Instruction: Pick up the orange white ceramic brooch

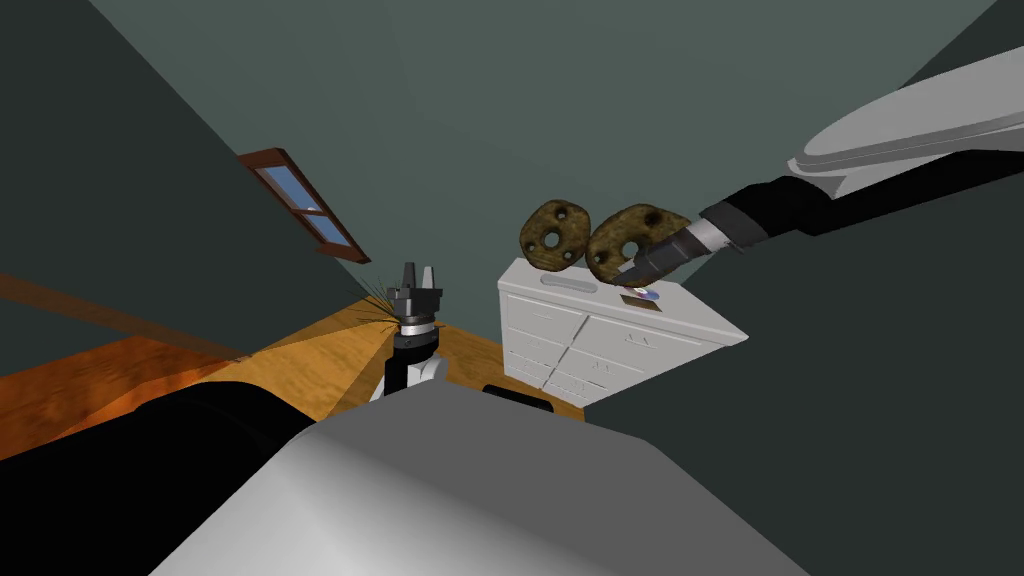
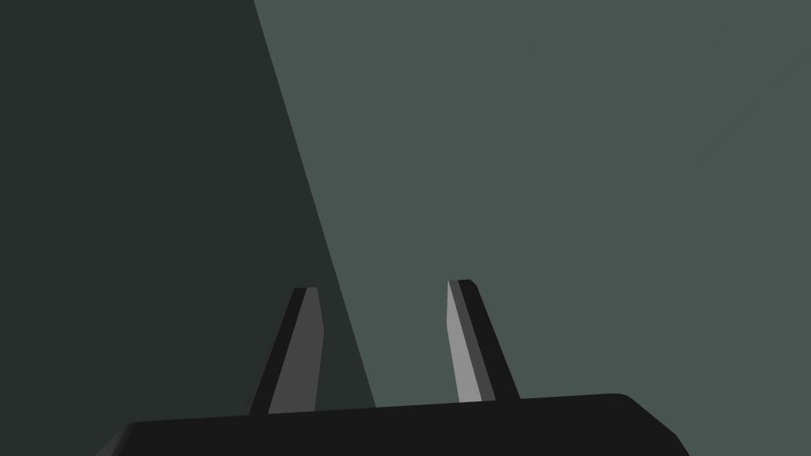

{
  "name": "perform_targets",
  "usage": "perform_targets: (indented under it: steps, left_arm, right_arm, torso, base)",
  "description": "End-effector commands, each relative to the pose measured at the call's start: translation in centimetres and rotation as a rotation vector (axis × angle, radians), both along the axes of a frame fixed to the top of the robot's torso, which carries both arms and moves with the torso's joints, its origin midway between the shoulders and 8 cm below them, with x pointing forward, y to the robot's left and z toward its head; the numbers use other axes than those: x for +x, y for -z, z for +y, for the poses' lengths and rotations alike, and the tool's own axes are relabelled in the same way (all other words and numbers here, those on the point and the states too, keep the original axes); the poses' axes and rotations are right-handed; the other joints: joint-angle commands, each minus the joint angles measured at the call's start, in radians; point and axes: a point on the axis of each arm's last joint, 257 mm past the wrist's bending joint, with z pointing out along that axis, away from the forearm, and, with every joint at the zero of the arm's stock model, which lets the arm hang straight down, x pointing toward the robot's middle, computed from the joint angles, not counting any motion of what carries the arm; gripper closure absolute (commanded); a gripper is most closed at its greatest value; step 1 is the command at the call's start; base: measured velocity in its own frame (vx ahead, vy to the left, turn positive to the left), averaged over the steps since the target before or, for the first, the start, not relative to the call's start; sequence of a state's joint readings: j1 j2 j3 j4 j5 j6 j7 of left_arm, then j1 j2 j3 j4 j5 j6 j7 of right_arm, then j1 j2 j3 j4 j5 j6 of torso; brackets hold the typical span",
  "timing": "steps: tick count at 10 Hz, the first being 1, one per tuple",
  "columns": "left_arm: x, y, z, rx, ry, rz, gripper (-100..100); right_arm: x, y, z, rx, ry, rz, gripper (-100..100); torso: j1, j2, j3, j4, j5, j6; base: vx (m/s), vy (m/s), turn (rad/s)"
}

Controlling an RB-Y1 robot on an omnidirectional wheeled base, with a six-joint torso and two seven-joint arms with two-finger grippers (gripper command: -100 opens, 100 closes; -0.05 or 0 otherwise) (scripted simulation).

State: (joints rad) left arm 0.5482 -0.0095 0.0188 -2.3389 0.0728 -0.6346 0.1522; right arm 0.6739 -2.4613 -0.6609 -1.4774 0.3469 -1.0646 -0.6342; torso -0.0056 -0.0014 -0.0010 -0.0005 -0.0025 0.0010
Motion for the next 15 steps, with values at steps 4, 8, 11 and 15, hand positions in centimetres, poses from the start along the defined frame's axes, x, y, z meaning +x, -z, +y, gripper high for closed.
perform_targets:
  steps: [4, 8, 11, 15]
  left_arm:
    - [0.0, 0.0, 0.0, 0.000, 0.000, 0.000, 0]
    - [0.0, 0.0, 0.0, 0.000, 0.000, 0.000, 0]
    - [0.0, 0.0, 0.0, 0.000, 0.000, 0.000, 0]
    - [0.0, 0.0, 0.0, 0.000, 0.000, 0.000, 0]
  right_arm:
    - [0.1, 1.5, 1.5, -0.136, -0.069, 0.055, -100]
    - [0.1, 3.1, 2.8, -0.254, -0.134, 0.103, -100]
    - [0.0, 4.1, 3.8, -0.320, -0.178, 0.130, -100]
    - [-0.4, 6.2, 4.7, -0.436, -0.248, 0.187, -100]
  torso:
    - [0.002, 0.001, 0.000, 0.000, 0.000, 0.000]
    - [0.000, 0.001, 0.001, 0.000, 0.000, 0.000]
    - [0.000, 0.001, 0.001, 0.000, 0.000, 0.000]
    - [0.000, 0.002, 0.001, 0.000, 0.000, 0.000]
  base:
    - [0.009, -0.066, 0.022]
    - [0.008, -0.090, 0.026]
    - [0.006, -0.081, 0.020]
    - [0.000, -0.101, 0.022]
